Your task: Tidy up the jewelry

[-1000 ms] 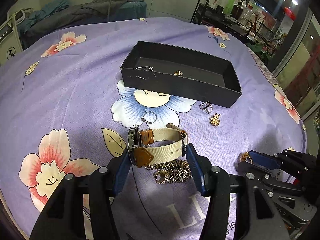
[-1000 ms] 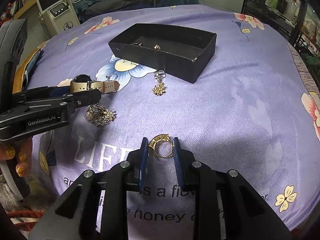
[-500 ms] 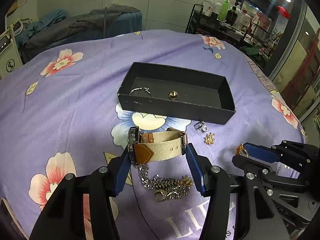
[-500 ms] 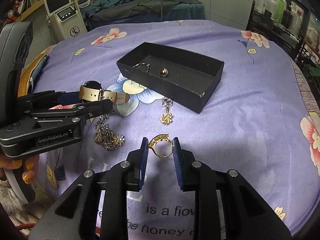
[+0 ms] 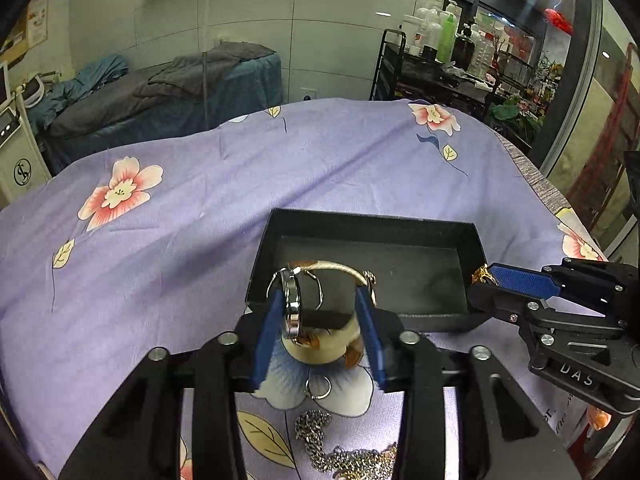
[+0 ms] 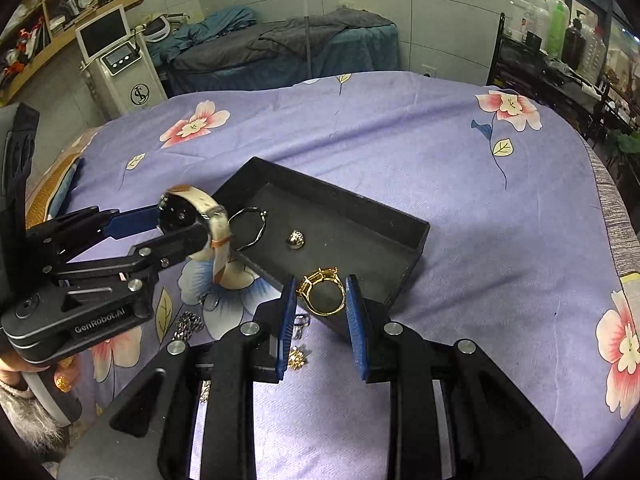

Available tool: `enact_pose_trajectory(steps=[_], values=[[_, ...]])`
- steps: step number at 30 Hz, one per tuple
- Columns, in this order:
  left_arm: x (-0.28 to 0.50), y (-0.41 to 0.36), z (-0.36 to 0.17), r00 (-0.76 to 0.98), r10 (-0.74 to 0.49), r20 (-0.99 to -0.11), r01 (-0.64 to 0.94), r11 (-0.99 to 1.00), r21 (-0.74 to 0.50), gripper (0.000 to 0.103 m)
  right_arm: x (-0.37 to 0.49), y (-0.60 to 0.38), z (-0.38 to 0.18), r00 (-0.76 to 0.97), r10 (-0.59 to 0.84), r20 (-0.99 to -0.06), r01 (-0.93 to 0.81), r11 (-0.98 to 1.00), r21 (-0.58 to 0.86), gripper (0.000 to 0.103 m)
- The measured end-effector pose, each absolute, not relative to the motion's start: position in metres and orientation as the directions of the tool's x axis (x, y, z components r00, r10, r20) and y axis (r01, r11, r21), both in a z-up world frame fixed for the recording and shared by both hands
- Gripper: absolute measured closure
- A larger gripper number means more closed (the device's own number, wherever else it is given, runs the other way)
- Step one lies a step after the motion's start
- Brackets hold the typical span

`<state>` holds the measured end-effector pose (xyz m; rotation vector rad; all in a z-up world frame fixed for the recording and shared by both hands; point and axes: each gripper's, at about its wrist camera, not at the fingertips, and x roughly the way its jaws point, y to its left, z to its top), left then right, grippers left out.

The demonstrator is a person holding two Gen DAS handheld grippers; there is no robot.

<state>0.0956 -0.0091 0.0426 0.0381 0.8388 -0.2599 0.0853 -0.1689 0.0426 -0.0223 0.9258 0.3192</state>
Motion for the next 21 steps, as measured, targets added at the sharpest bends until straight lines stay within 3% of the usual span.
enact_pose_trajectory(steps=[9,11,12,13,21], values=[[0.119,-0.014,0.044,0.64,-0.205,-0.741,0.227,0.971,-0.073,0.065,0.109,-0.173,0.029,0.551,0.244,-0.798,-0.245,0.961,0.125,0.077],[0.118,-0.013,0.043,0.645,-0.203,-0.736,0.221,0.972,-0.075,0.054,0.11,-0.174,0.028,0.56,0.246,-0.791,-0.234,0.963,0.134,0.071],[0.116,-0.013,0.043,0.652,-0.195,-0.733,0.216,0.974,-0.068,0.047,0.111,-0.173,0.029,0.564,0.247,-0.788,-0.235,0.963,0.133,0.059],[0.115,-0.012,0.043,0.655,-0.19,-0.732,0.214,0.975,-0.062,0.046,0.11,-0.172,0.03,0.574,0.242,-0.782,-0.235,0.964,0.125,0.05],[0.106,0.007,0.036,0.642,-0.168,-0.748,0.178,0.982,-0.067,0.035,0.107,-0.166,0.035,0.593,0.204,-0.779,-0.236,0.969,0.074,0.049]])
